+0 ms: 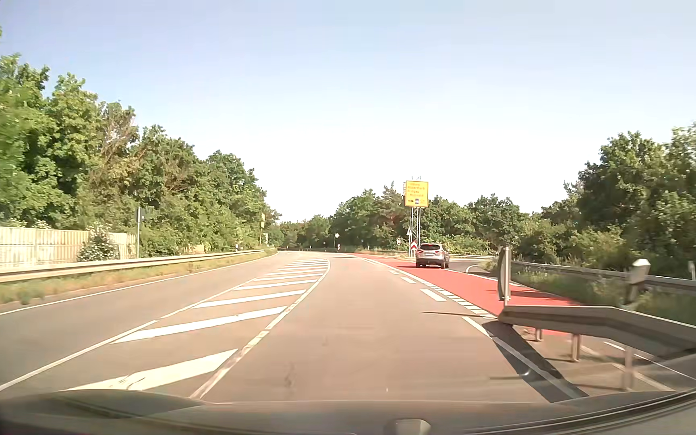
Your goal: Follow the waypoints while adhering to traffic rules and regulations
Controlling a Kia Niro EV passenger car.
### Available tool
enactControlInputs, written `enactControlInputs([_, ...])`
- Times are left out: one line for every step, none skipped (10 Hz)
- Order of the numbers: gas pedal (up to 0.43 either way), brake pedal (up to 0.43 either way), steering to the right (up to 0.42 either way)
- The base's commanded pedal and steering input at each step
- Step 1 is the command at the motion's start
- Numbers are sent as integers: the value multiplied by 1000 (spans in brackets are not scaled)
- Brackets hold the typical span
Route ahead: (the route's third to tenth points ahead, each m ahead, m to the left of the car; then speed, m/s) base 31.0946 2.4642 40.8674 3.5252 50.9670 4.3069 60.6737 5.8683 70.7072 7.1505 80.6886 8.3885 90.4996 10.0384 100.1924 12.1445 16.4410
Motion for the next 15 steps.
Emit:
enactControlInputs([118, 30, -10])
enactControlInputs([118, 30, -10])
enactControlInputs([118, 30, -10])
enactControlInputs([118, 30, -10])
enactControlInputs([118, 30, -10])
enactControlInputs([118, 30, -10])
enactControlInputs([118, 30, -10])
enactControlInputs([118, 30, -10])
enactControlInputs([118, 30, -10])
enactControlInputs([118, 30, -10])
enactControlInputs([118, 30, -10])
enactControlInputs([118, 30, -10])
enactControlInputs([118, 30, -10])
enactControlInputs([118, 30, -10])
enactControlInputs([118, 30, -10])
